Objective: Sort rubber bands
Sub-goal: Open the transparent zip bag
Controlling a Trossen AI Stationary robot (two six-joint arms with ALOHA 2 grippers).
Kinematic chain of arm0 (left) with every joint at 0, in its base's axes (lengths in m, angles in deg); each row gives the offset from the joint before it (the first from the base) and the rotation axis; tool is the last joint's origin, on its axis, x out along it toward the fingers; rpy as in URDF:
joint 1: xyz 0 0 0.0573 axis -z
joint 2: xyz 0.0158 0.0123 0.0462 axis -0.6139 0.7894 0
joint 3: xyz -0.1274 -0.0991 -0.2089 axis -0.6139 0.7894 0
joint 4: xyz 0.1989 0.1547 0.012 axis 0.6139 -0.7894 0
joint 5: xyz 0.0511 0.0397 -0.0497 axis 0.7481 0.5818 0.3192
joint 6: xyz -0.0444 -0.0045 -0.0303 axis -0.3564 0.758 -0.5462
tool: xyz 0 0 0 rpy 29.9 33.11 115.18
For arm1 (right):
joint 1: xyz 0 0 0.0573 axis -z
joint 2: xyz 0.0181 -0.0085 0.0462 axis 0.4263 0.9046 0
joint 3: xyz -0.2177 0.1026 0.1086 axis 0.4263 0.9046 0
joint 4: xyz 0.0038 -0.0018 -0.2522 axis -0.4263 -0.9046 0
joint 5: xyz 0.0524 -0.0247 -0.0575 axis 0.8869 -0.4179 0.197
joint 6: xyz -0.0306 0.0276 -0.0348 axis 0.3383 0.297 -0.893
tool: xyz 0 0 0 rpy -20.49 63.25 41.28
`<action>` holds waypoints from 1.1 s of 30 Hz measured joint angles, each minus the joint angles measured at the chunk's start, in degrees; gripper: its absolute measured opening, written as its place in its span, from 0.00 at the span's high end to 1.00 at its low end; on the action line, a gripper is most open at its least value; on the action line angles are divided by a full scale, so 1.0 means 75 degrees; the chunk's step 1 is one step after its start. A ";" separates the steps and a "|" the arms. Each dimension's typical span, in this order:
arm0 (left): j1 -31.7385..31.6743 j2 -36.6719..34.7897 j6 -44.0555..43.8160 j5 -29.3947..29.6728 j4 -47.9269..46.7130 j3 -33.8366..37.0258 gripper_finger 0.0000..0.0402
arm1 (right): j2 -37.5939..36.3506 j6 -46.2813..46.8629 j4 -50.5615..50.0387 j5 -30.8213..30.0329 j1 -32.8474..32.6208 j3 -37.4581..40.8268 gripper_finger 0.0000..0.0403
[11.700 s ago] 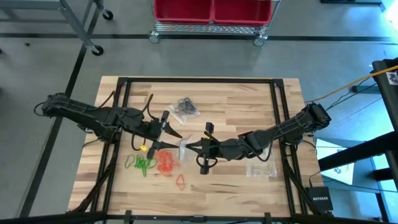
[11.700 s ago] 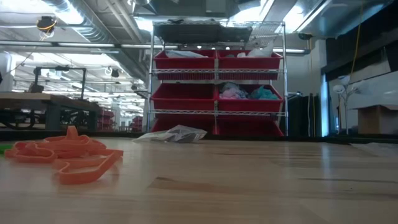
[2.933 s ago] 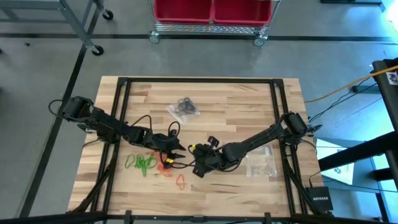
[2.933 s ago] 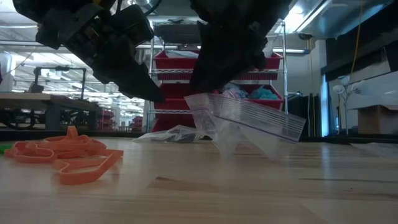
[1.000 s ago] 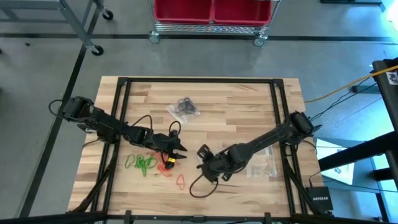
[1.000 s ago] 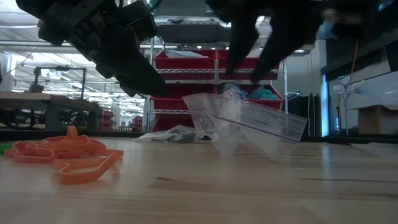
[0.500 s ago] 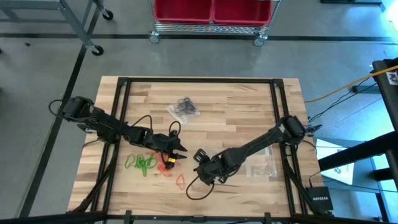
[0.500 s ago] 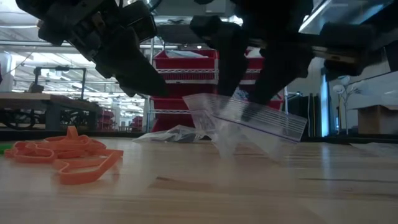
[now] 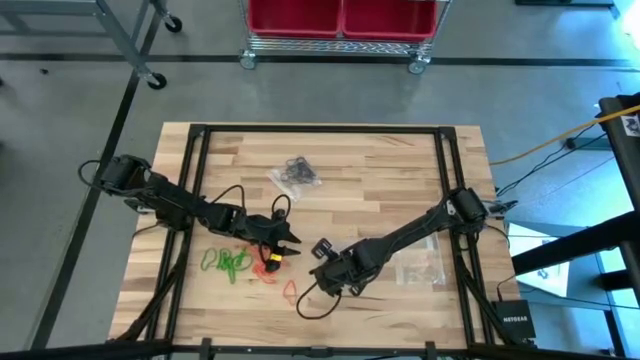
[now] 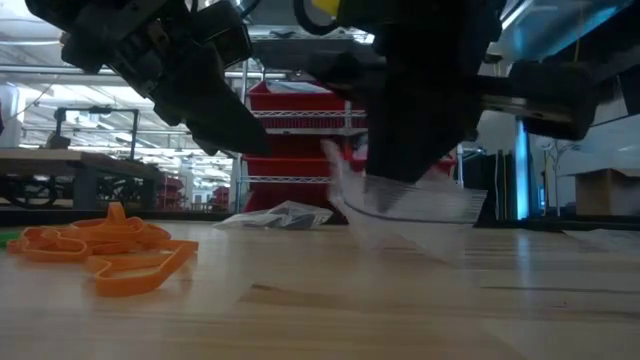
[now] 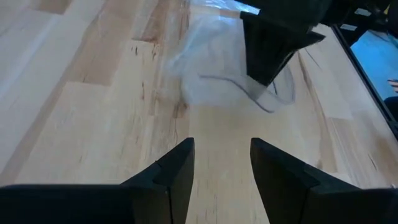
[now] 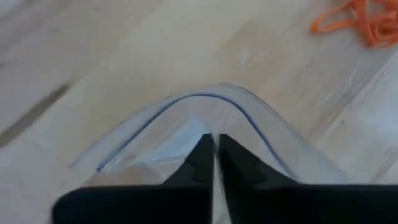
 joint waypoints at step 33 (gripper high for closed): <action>0.1424 -0.2942 0.0238 0.1291 0.0290 -0.0105 0.63 | -0.2349 0.3385 0.3614 -0.1435 0.0093 0.0000 1.00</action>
